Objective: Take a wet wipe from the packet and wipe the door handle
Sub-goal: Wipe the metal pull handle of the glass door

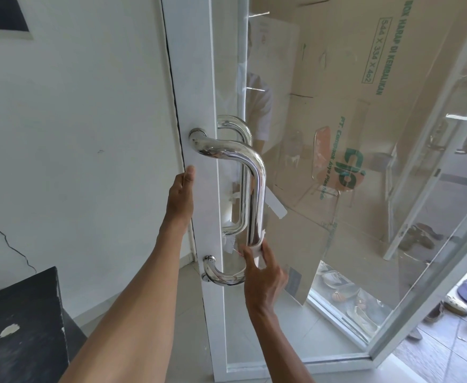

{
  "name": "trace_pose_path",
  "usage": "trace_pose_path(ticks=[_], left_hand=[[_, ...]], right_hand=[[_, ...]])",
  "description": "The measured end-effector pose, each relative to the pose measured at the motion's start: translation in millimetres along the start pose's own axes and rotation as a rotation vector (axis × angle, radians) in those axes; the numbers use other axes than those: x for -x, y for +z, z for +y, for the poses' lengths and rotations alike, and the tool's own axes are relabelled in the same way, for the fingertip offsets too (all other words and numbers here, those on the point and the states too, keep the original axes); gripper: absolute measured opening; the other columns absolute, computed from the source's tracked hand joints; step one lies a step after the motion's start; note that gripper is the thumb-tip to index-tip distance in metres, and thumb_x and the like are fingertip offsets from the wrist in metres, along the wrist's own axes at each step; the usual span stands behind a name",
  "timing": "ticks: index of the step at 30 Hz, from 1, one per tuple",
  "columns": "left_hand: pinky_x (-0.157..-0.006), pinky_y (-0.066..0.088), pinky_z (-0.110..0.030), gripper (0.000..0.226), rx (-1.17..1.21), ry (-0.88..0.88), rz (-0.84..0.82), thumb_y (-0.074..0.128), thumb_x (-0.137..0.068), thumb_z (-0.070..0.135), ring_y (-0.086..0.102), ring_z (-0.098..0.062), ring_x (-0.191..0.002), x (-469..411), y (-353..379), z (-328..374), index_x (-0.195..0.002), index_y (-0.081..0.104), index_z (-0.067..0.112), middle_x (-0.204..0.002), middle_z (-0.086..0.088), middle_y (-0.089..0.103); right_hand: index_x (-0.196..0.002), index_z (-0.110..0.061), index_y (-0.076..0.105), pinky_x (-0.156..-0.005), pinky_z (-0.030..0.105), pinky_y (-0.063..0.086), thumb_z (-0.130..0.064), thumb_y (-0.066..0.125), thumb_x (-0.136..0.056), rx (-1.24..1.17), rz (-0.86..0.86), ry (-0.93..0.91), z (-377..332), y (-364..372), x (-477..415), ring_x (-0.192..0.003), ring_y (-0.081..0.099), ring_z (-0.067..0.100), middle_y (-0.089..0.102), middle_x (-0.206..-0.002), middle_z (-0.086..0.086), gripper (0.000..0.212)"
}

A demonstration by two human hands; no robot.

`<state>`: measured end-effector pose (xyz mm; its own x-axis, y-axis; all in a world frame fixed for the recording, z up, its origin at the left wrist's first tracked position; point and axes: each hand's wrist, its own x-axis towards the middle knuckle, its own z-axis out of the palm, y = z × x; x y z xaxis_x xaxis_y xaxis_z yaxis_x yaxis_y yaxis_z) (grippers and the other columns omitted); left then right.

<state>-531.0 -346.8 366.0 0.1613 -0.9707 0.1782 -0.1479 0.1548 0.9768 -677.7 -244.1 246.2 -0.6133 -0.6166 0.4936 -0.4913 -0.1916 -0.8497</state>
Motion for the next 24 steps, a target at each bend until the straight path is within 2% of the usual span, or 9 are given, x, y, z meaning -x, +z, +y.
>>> trace_pose_path(ticks=[1,3,7,10,12,16,20,24], left_hand=[[-0.108,0.041,-0.046,0.066,-0.004,-0.005,0.004,0.032,-0.091,0.07,0.055,-0.025,-0.119,1,0,1,-0.126,0.054,0.019,-0.128,-0.006,0.058],[-0.11,0.039,-0.047,0.065,-0.016,-0.009,0.012,0.031,-0.094,0.067,0.052,-0.025,-0.122,3,0,2,-0.132,0.051,0.018,-0.132,-0.006,0.056],[-0.11,0.036,-0.041,0.063,-0.032,-0.007,0.012,0.028,-0.096,0.064,0.048,-0.023,-0.127,6,1,5,-0.136,0.048,0.019,-0.14,-0.006,0.051],[-0.102,0.035,-0.033,0.061,-0.03,-0.011,0.02,0.028,-0.097,0.062,0.047,-0.02,-0.125,9,1,5,-0.138,0.046,0.02,-0.139,-0.003,0.05],[-0.098,0.035,-0.032,0.062,-0.044,-0.011,0.023,0.027,-0.097,0.062,0.047,-0.021,-0.123,10,1,7,-0.138,0.046,0.019,-0.137,-0.003,0.05],[-0.096,0.033,-0.031,0.062,-0.035,-0.011,0.016,0.027,-0.098,0.061,0.047,-0.018,-0.117,12,1,10,-0.137,0.047,0.018,-0.137,-0.004,0.051],[-0.097,0.033,-0.031,0.062,-0.053,-0.022,0.009,0.027,-0.098,0.061,0.047,-0.022,-0.125,16,0,11,-0.137,0.046,0.017,-0.138,-0.005,0.05],[-0.112,0.032,-0.038,0.065,-0.064,-0.053,-0.01,0.026,-0.098,0.062,0.041,-0.024,-0.137,18,-1,17,-0.144,0.041,0.018,-0.149,-0.005,0.043]], right_hand=[[-0.095,-0.016,0.074,-0.049,0.019,0.039,-0.043,0.077,-0.075,0.021,-0.03,0.024,4,-2,4,-0.044,0.042,-0.002,0.061,-0.061,-0.014,0.034],[-0.096,-0.017,0.074,-0.05,0.016,0.034,-0.045,0.075,-0.076,0.054,-0.049,0.028,3,-6,3,-0.043,0.038,-0.003,0.062,-0.062,-0.013,0.034],[-0.097,-0.018,0.073,-0.046,0.017,0.038,-0.051,0.068,-0.081,-0.001,0.046,-0.188,-42,-9,-32,-0.044,0.049,0.006,0.067,-0.067,-0.011,0.037],[-0.093,-0.019,0.072,-0.047,0.021,0.035,-0.051,0.071,-0.079,0.007,0.114,-0.237,-74,-10,-62,-0.044,0.034,0.007,0.062,-0.061,-0.01,0.035],[-0.093,-0.016,0.072,-0.048,0.018,0.032,-0.05,0.073,-0.079,0.026,0.1,-0.257,-74,-9,-63,-0.045,0.031,0.004,0.064,-0.061,-0.008,0.037],[-0.093,-0.014,0.072,-0.049,0.011,0.032,-0.045,0.075,-0.078,0.027,0.013,-0.22,-38,-11,-36,-0.044,0.039,-0.001,0.066,-0.061,-0.009,0.035],[-0.092,-0.019,0.072,-0.046,0.019,0.039,-0.054,0.069,-0.077,0.031,-0.022,-0.123,-33,-17,-25,-0.042,0.041,0.006,0.063,-0.06,-0.009,0.037],[-0.086,-0.019,0.068,-0.046,0.037,0.05,-0.052,0.069,-0.08,-0.112,-0.014,-0.205,-84,-23,-63,-0.044,0.053,0.015,0.066,-0.064,-0.007,0.033]])
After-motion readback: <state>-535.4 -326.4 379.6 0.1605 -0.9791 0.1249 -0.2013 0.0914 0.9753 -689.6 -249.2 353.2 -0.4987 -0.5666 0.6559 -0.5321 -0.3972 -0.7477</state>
